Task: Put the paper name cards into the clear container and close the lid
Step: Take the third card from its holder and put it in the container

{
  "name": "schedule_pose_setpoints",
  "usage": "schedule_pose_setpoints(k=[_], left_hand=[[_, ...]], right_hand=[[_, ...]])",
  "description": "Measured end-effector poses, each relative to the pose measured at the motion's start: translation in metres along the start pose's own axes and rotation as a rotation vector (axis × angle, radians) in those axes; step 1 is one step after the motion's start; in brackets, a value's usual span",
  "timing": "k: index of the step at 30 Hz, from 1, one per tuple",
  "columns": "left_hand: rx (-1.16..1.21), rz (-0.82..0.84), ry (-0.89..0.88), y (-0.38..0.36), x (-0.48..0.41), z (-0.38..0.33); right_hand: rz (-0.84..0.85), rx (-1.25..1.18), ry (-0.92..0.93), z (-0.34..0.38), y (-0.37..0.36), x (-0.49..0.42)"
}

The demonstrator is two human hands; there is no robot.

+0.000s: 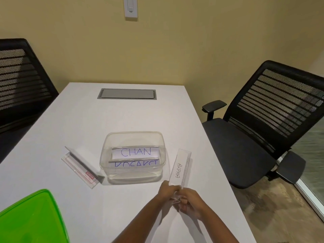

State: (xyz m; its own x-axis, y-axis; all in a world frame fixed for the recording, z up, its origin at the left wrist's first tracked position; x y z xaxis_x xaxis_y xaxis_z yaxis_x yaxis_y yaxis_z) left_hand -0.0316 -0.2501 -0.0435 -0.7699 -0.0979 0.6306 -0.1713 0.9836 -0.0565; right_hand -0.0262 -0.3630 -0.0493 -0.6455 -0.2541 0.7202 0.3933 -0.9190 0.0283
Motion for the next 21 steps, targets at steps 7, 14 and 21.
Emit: schedule_pose_setpoints(k=[7,14,21], left_hand=[[-0.006,0.015,-0.045,0.001,0.011,-0.011],[0.261,0.353,-0.039,0.004,0.040,-0.018],[0.160,0.430,-0.094,0.018,0.067,-0.032]], right_hand=[[-0.003,0.037,0.068,0.011,0.006,0.021],[-0.006,0.089,0.254,0.036,0.009,0.040],[-0.013,0.350,0.373,0.062,0.011,0.062]])
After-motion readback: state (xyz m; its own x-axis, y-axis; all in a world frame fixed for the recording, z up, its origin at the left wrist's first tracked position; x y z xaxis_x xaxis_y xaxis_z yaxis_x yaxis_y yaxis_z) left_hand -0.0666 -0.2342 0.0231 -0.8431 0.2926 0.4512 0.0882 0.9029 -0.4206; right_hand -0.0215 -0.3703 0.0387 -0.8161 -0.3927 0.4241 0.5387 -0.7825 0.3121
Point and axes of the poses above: each hand's wrist, its own x-axis away from the middle knuckle, its own y-axis out of the back of the hand, z = x × y, the point moved 2 cm from there along -x, towards the middle knuckle, and after that the axes turned 9 degrees about x, right-handed, at the moved point
